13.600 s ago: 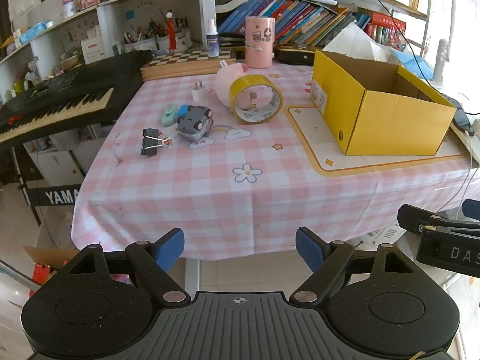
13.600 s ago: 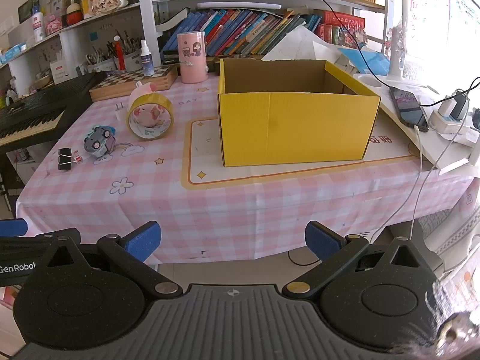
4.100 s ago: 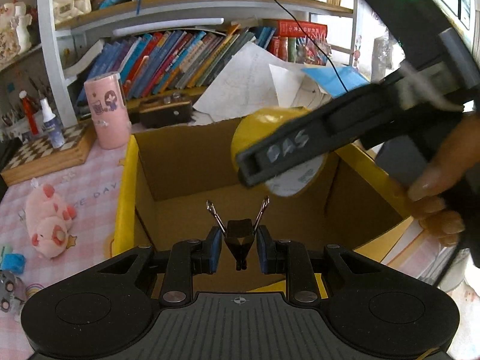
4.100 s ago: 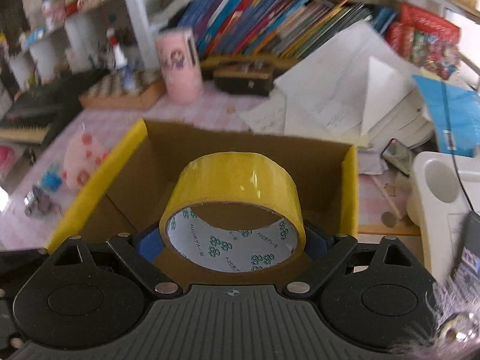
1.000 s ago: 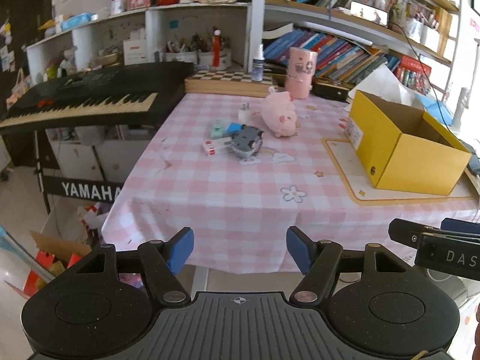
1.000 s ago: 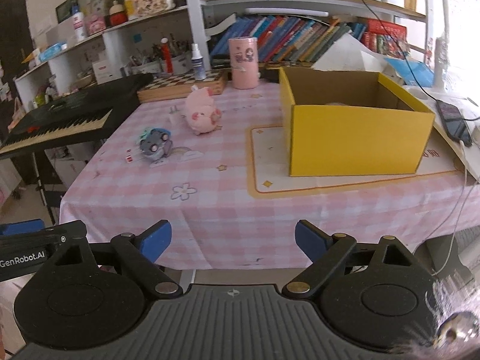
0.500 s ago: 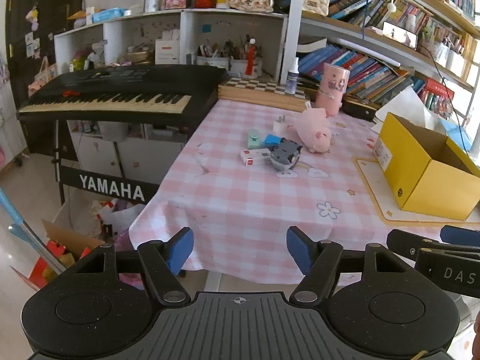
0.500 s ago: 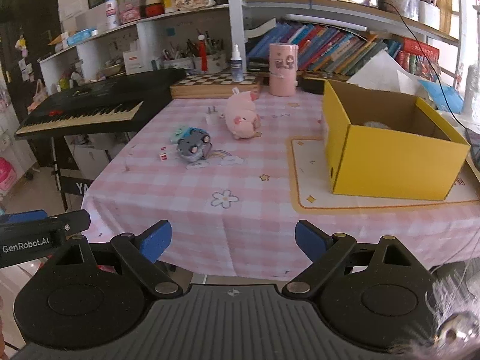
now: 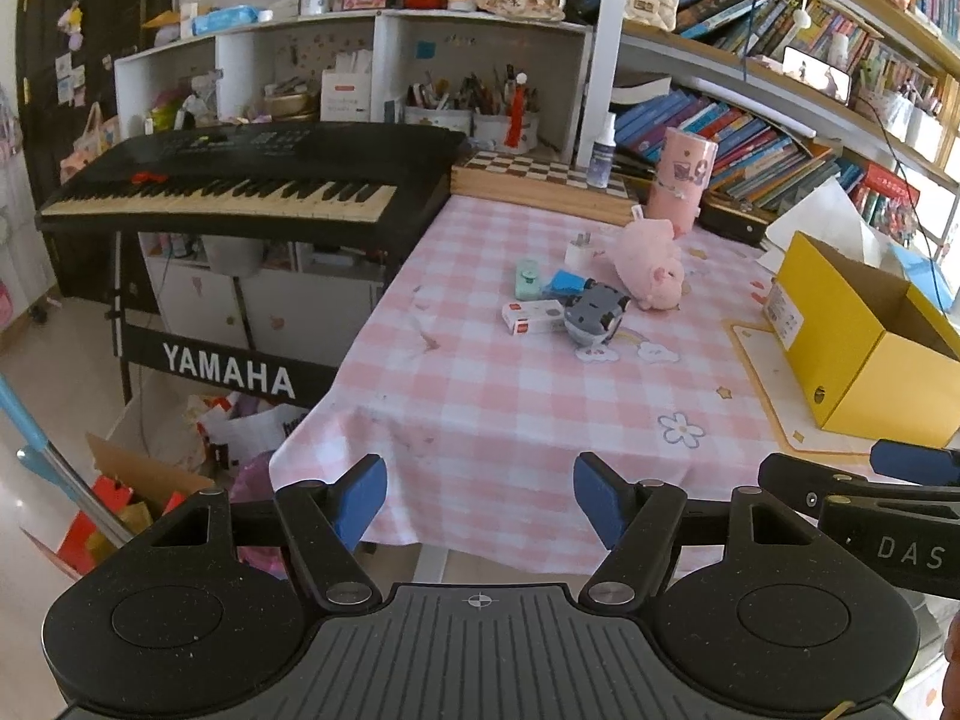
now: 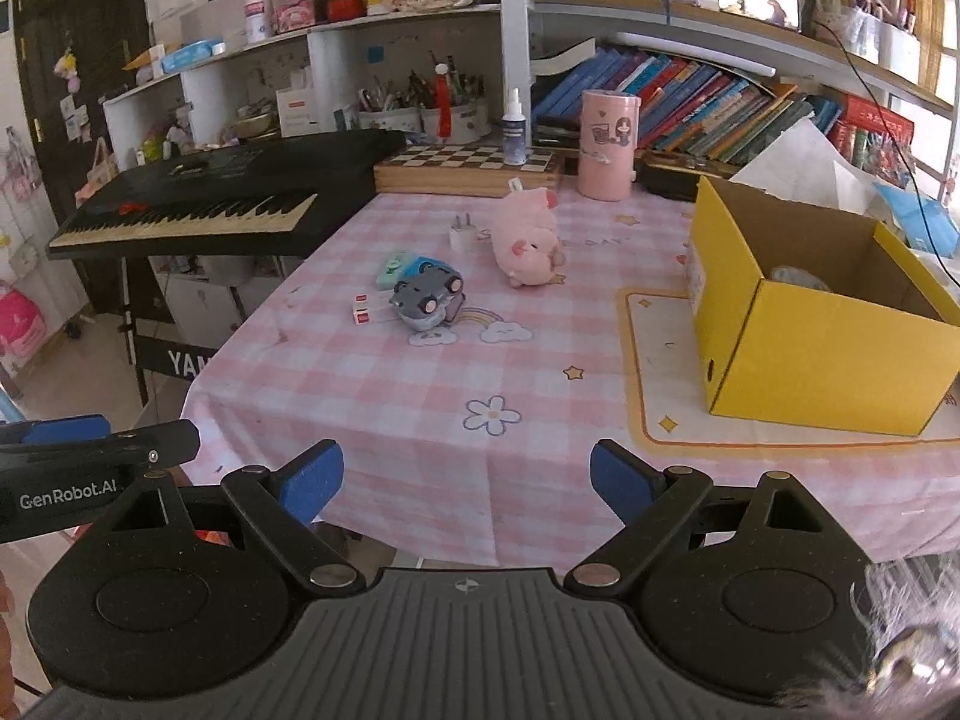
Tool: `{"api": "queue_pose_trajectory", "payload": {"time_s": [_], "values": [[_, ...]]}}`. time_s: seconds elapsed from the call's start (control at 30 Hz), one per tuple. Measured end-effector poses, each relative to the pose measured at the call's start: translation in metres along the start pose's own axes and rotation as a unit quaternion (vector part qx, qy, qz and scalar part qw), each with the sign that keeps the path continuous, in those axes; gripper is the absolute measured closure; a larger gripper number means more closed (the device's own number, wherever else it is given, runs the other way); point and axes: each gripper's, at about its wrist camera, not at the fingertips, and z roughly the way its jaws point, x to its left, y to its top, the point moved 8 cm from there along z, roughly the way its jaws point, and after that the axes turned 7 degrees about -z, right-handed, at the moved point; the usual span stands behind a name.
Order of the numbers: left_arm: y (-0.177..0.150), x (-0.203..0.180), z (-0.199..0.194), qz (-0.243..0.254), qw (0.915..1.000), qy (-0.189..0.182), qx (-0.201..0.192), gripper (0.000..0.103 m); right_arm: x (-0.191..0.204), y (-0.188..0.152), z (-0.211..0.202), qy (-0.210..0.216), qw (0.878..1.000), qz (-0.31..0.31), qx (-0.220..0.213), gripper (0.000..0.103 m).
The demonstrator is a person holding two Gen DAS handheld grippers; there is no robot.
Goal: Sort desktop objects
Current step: 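Withdraw the right tool from the box toward the toy car, then grasp the grey toy car with the right tool while the left tool grasps the staples box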
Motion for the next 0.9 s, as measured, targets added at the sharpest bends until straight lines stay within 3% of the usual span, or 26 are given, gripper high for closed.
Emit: {"api": "queue_pose_trajectory", "payload": {"time_s": [0.4,0.9], "values": [[0.013,0.008,0.032,-0.015,0.9995,0.024,0.010,0.032,0.004,0.018,0.044,0.027,0.999,-0.014,0.017,0.013],[0.033,-0.005,0.091,-0.015,0.9973,0.047,0.054,0.032,-0.004,0.049,0.116,0.074,0.995,-0.041,0.058,0.013]]}}
